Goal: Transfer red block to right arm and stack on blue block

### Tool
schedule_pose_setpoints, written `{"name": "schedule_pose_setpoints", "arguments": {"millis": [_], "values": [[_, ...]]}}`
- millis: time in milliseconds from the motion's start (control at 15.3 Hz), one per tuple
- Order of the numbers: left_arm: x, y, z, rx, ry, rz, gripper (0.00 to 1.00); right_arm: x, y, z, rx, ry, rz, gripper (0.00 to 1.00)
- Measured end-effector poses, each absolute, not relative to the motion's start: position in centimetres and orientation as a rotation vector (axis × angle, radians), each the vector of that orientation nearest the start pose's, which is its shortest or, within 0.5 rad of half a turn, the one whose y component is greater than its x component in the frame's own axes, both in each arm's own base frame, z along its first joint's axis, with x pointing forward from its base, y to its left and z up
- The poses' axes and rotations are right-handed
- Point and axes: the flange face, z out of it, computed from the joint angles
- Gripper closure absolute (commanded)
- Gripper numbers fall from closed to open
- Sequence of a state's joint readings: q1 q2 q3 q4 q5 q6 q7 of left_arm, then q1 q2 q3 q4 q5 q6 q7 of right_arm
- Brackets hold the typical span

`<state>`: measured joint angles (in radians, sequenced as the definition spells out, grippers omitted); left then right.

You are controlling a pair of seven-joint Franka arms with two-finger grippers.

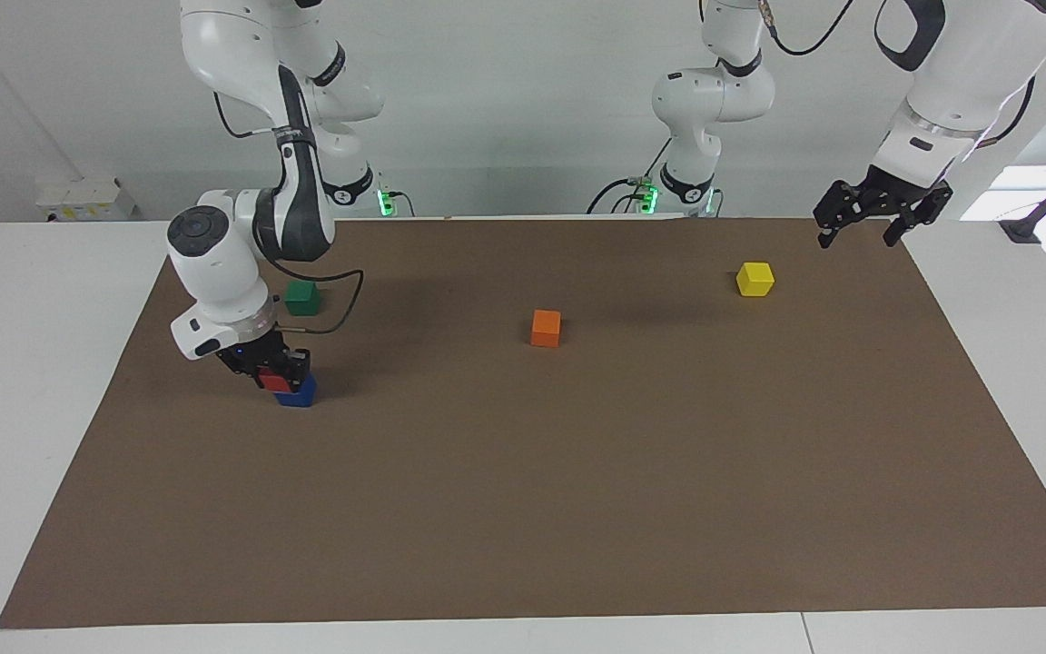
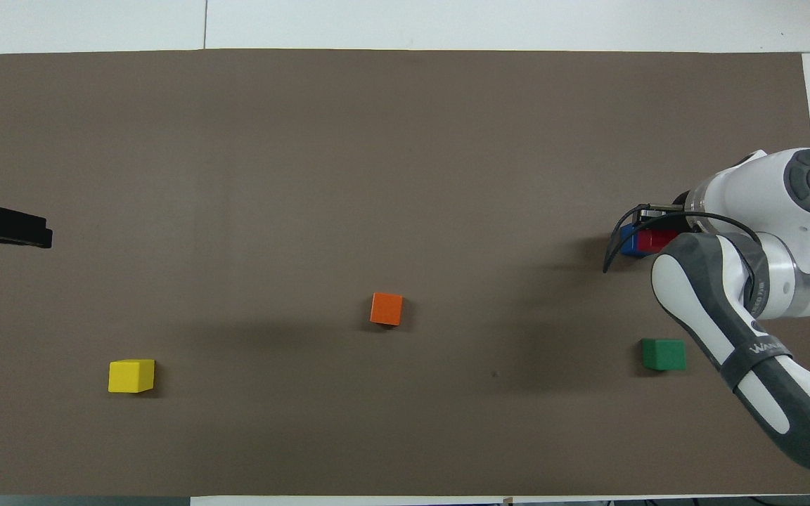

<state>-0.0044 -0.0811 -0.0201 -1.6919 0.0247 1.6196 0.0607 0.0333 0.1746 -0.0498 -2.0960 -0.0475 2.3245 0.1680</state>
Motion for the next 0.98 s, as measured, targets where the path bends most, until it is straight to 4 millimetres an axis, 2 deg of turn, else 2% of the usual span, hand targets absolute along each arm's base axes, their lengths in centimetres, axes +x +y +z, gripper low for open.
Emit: {"name": "schedule_pose_setpoints", "arguments": {"millis": [65, 131, 196, 262, 523, 720, 850, 981], "values": [[53.3, -1.2, 61.6, -3.112, 0.137, -0.018, 0.0, 57.7, -1.0, 34.4, -3.169, 0.236, -0.091, 1.0], [53.3, -1.2, 61.6, -3.112, 0.136, -0.022, 0.0, 57.7, -1.0, 34.4, -3.169, 0.233, -0.09, 0.93], [53.3, -1.2, 61.6, -3.112, 0.136, -0.023, 0.0, 57.7, -1.0, 34.4, -3.165, 0.235, -0.09, 0.16], [53.3, -1.1, 61.6, -3.112, 0.135, -0.023, 0.0, 57.7, -1.0, 34.4, -3.156, 0.241, -0.088, 0.0], [53.3, -1.1, 61.7, -3.112, 0.134, -0.025, 0.0, 57.7, -0.9, 34.5, -3.146, 0.237, -0.092, 0.0], [53.3, -1.1, 61.7, -3.112, 0.134, -0.025, 0.0, 57.8, -0.9, 35.5, -3.147, 0.222, -0.087, 0.0], [53.3, -1.1, 61.7, -3.112, 0.134, -0.025, 0.0, 58.0, -0.6, 37.9, -3.149, 0.198, -0.063, 0.0], [53.3, -1.1, 61.7, -3.112, 0.134, -0.025, 0.0, 58.4, -0.5, 41.9, -3.155, 0.084, -0.068, 0.0]]}}
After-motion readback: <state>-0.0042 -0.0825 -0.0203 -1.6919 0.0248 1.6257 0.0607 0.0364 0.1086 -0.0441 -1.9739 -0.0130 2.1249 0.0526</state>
